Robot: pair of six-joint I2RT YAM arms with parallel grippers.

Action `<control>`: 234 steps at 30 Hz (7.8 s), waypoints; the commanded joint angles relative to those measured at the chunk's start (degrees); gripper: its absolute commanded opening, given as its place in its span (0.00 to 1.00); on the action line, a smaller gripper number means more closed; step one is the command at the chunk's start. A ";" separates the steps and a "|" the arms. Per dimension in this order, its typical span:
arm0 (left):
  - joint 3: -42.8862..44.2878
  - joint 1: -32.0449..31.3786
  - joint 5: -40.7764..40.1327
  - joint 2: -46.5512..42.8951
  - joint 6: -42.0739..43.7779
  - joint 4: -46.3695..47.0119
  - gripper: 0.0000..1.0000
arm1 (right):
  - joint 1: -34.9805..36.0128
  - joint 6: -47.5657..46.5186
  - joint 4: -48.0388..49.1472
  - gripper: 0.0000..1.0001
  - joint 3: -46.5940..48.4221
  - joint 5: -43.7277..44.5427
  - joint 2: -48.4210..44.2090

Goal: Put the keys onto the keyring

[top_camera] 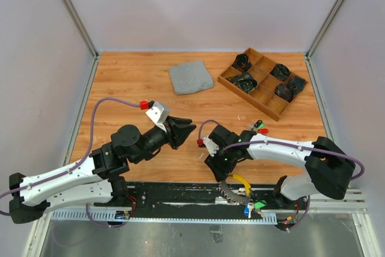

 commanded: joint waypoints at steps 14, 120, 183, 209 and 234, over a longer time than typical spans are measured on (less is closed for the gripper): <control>2.49 0.37 -0.14 0.84 -0.11 0.60 0.33 | -0.97 -0.90 -1.52 0.11 1.10 -1.52 0.77; -4.64 14.89 1.77 3.54 -12.85 -2.67 0.38 | 4.22 21.27 7.86 0.15 -6.58 23.14 -16.75; -8.17 14.89 -2.43 -5.57 -10.47 -4.50 0.43 | 11.29 41.43 1.58 0.17 10.02 27.58 10.62; -9.00 14.93 3.03 -5.27 -8.00 -2.49 0.44 | 7.50 28.57 6.61 0.01 3.32 25.52 -5.54; -1.11 14.89 28.64 2.42 1.72 8.02 0.61 | -3.52 -8.85 5.42 0.01 4.31 3.92 -39.26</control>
